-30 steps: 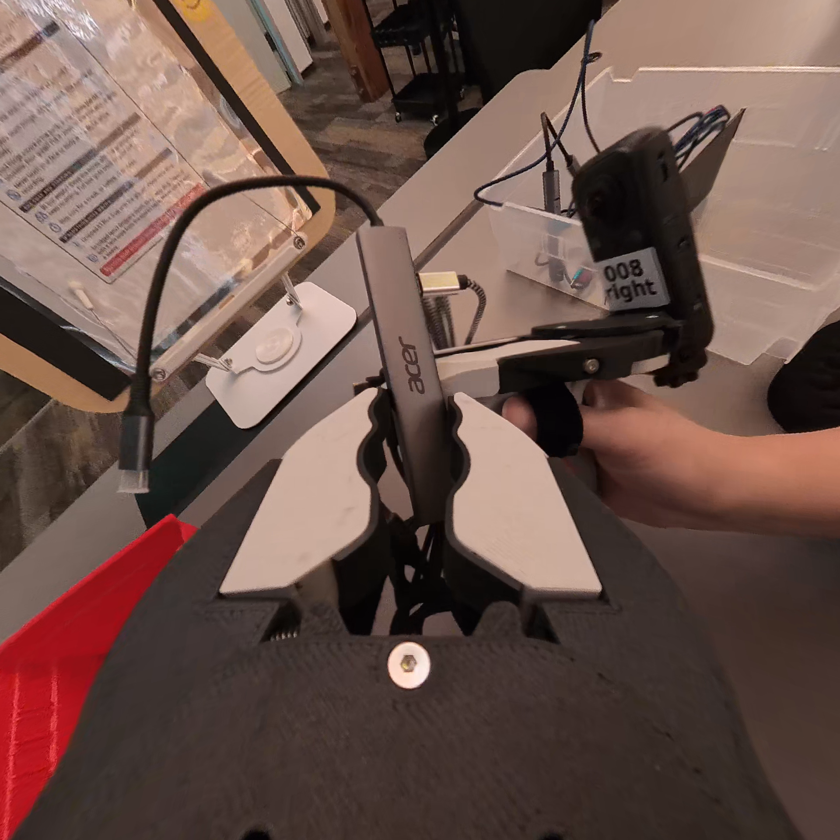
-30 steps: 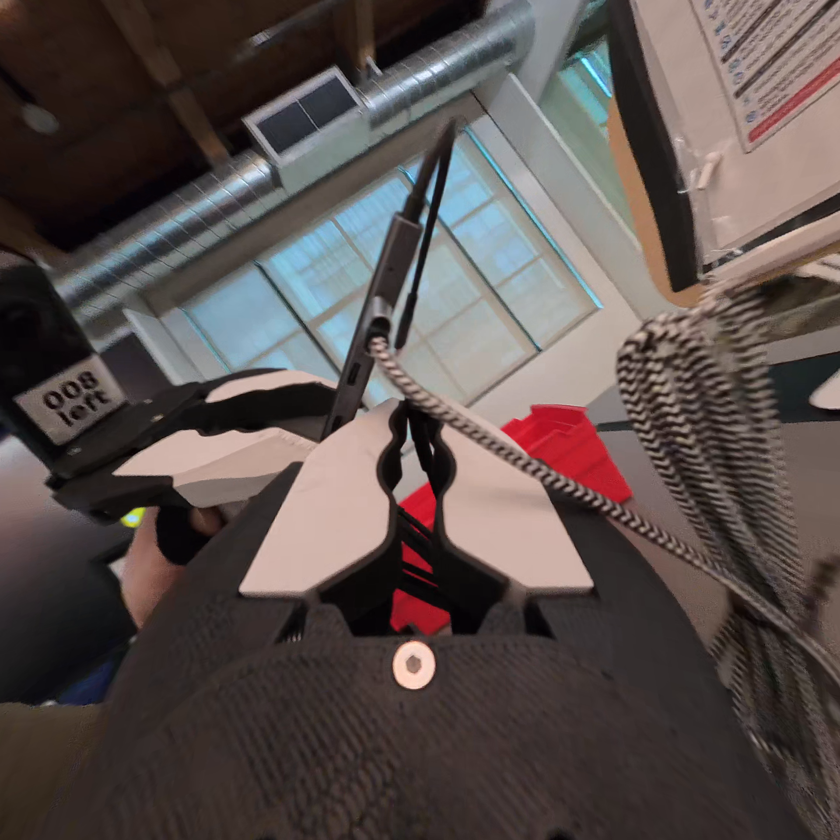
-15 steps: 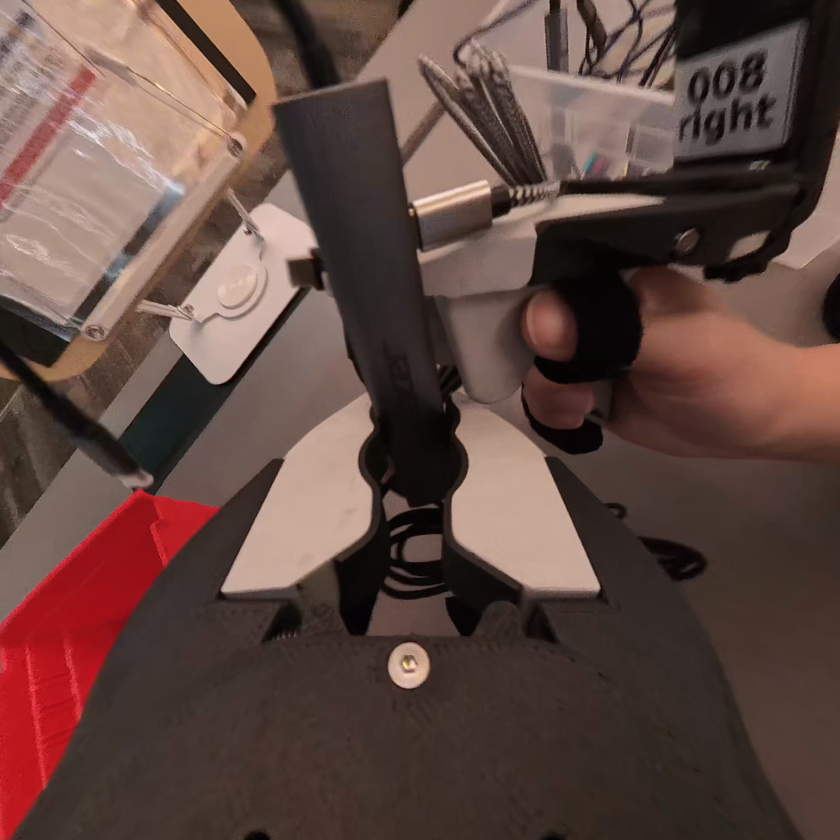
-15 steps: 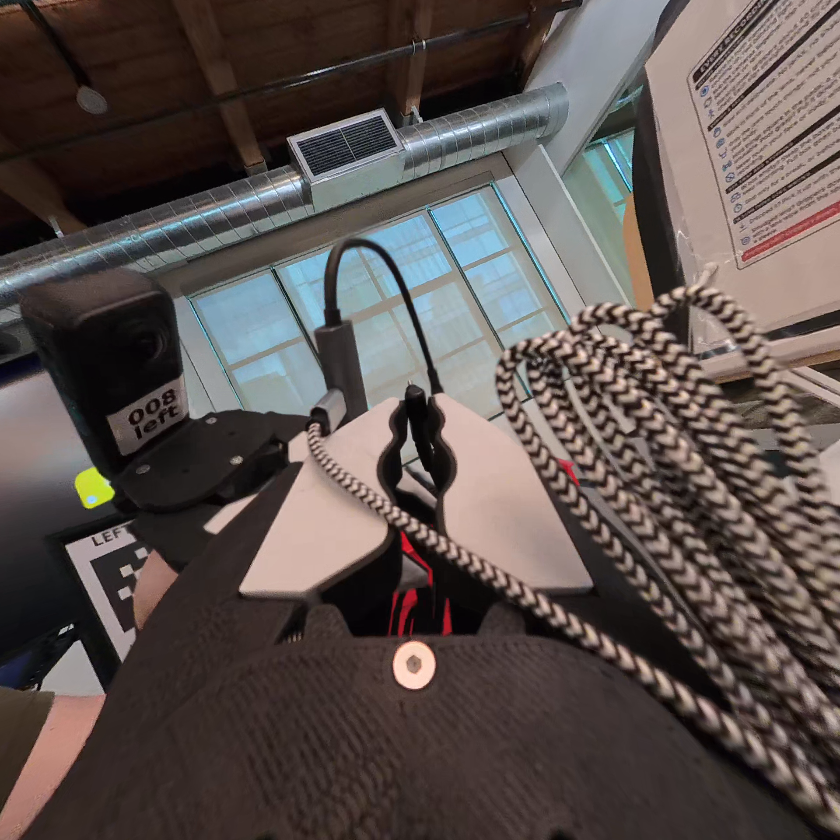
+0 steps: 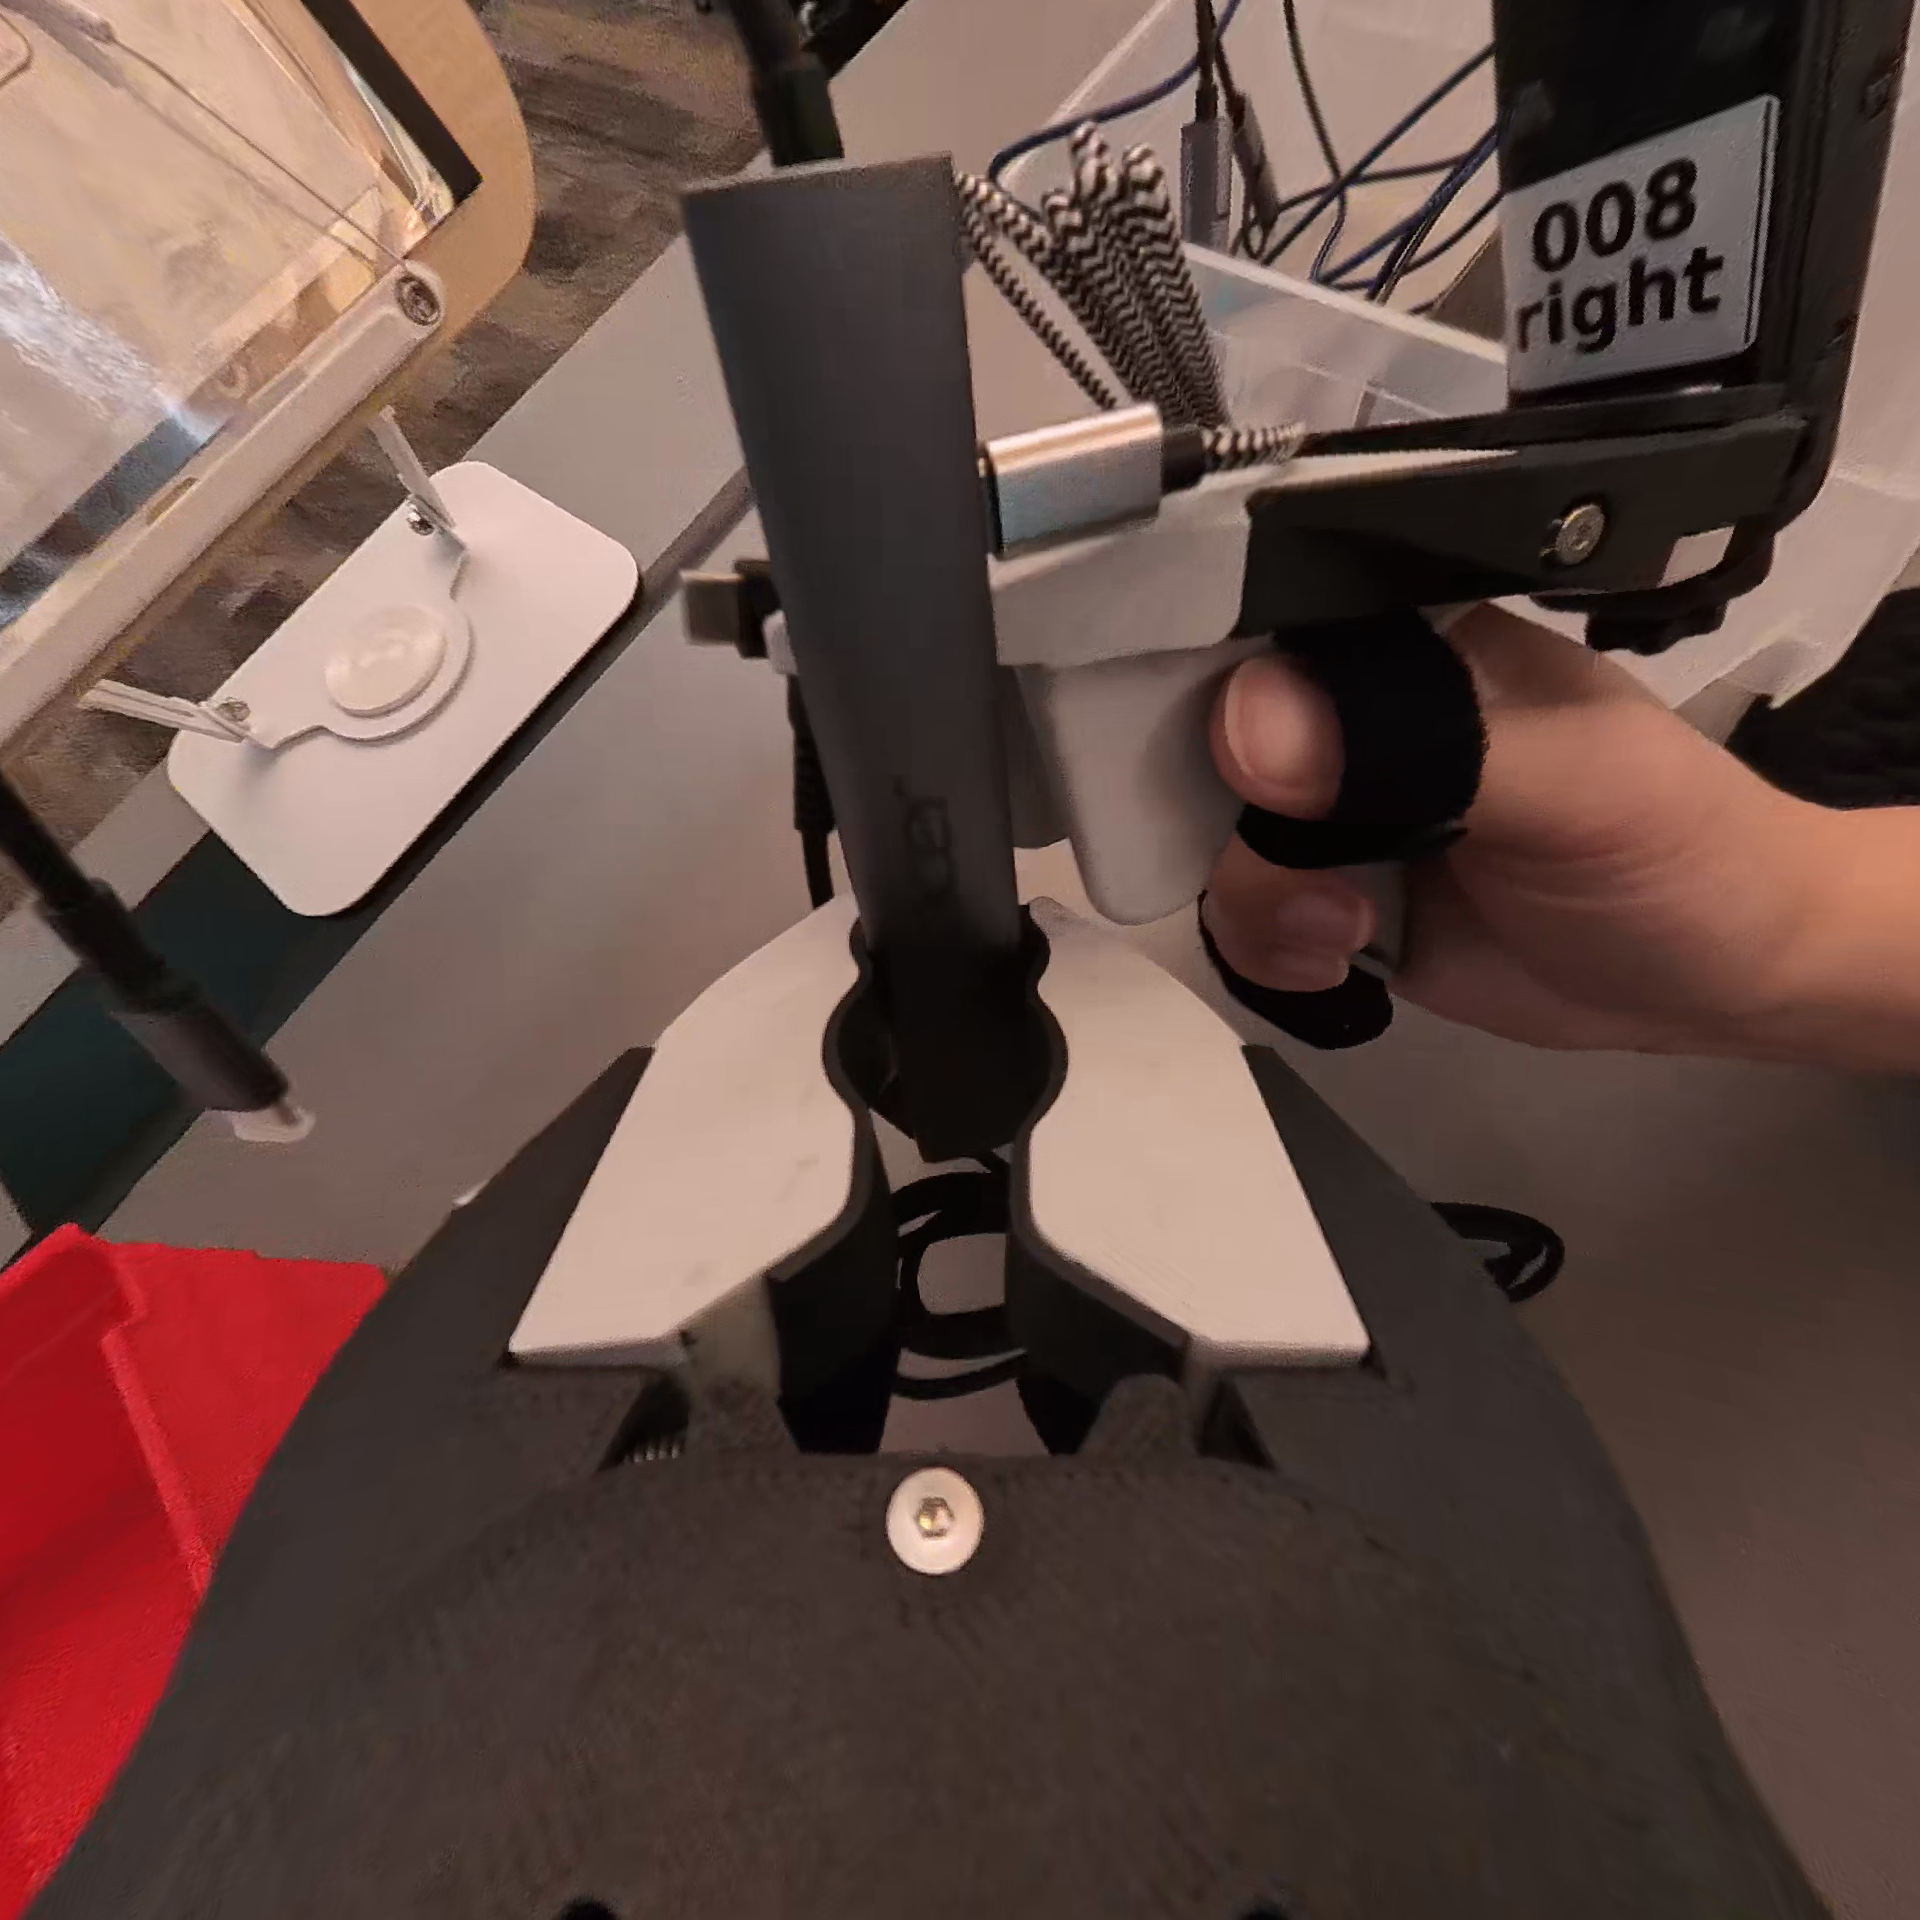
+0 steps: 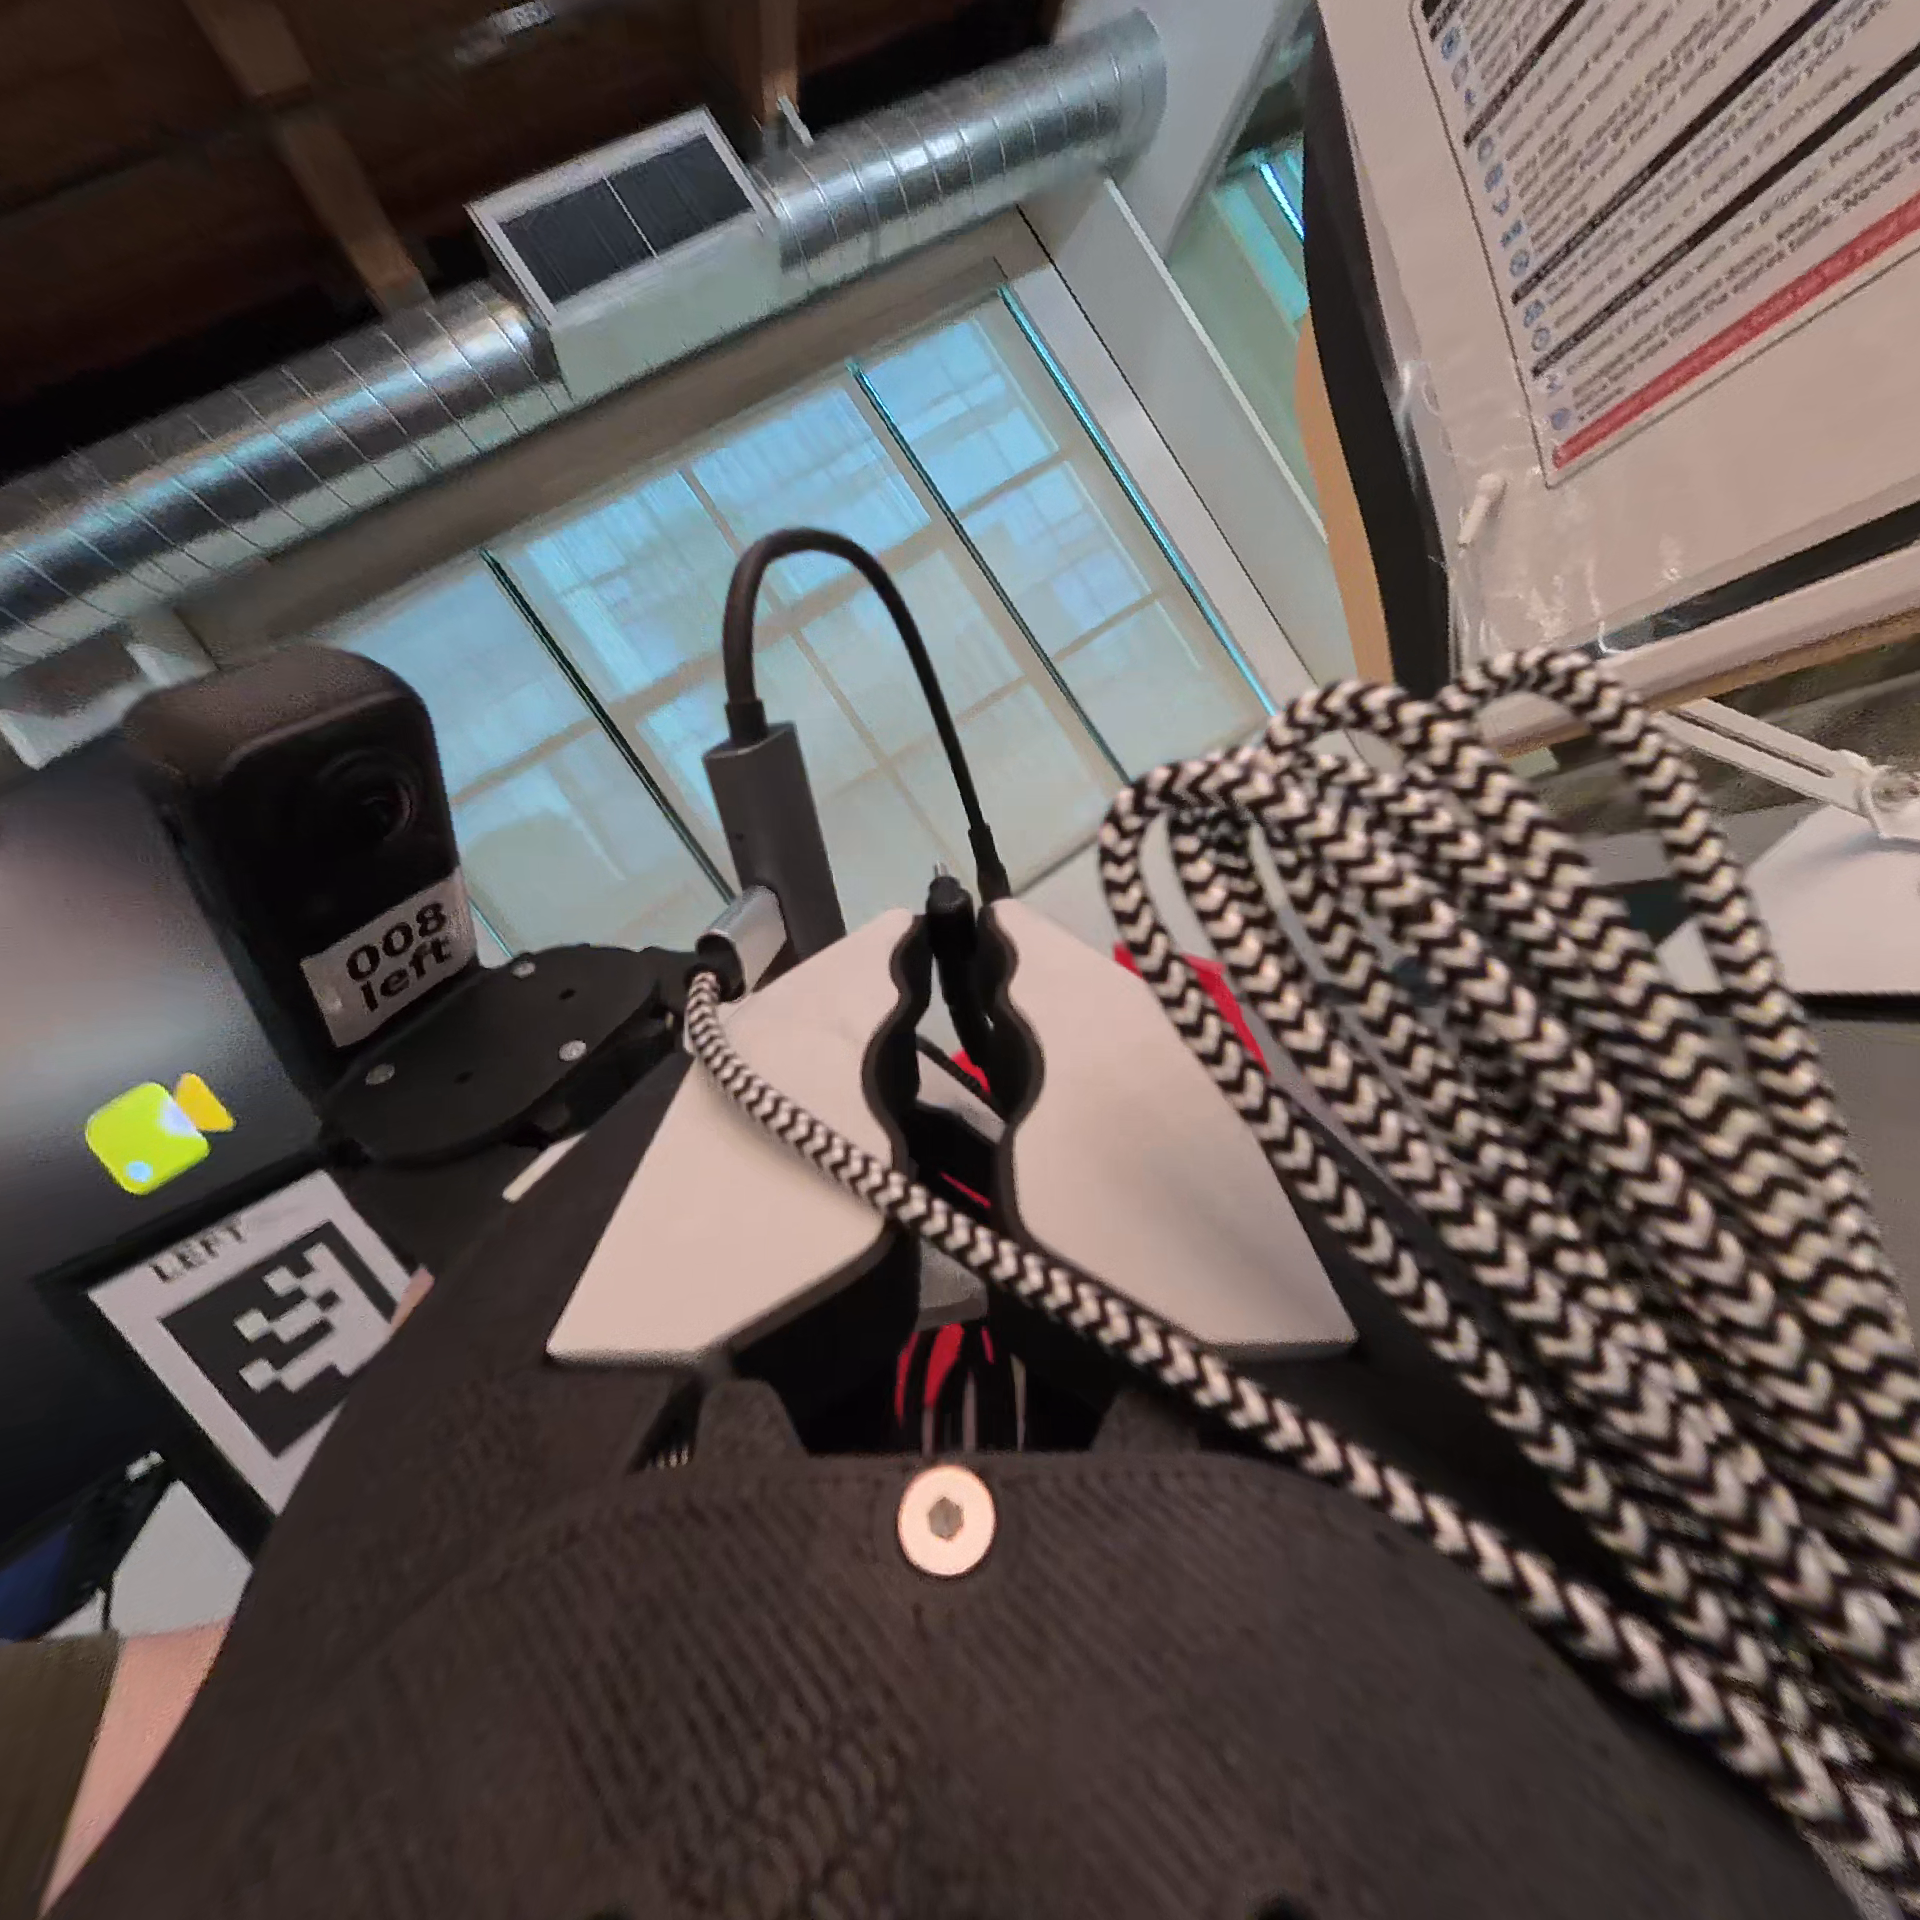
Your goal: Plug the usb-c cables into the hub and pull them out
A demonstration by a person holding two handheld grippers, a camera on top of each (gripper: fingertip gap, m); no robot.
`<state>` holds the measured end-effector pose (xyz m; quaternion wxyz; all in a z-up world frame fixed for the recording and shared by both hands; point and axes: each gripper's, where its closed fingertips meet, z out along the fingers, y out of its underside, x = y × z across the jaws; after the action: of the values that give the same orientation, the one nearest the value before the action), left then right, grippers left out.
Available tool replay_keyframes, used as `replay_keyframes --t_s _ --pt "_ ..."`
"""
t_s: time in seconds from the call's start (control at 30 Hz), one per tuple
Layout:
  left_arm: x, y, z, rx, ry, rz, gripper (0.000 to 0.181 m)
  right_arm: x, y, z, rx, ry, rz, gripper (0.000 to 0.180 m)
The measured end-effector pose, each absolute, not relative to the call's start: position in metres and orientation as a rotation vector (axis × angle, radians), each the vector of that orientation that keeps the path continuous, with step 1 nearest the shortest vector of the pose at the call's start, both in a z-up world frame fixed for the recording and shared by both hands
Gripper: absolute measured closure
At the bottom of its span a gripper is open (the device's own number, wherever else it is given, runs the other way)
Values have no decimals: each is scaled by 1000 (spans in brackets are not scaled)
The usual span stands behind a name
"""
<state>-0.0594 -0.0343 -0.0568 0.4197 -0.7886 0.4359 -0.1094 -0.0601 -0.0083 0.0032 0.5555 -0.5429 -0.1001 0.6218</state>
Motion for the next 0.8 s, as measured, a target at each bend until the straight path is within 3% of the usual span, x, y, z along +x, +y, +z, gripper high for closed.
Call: replay_keyframes --t_s 0.8 --pt "-97 -9 -14 -1877 855 -439 161 -74 -15 3 -1431 -562 1096 171"
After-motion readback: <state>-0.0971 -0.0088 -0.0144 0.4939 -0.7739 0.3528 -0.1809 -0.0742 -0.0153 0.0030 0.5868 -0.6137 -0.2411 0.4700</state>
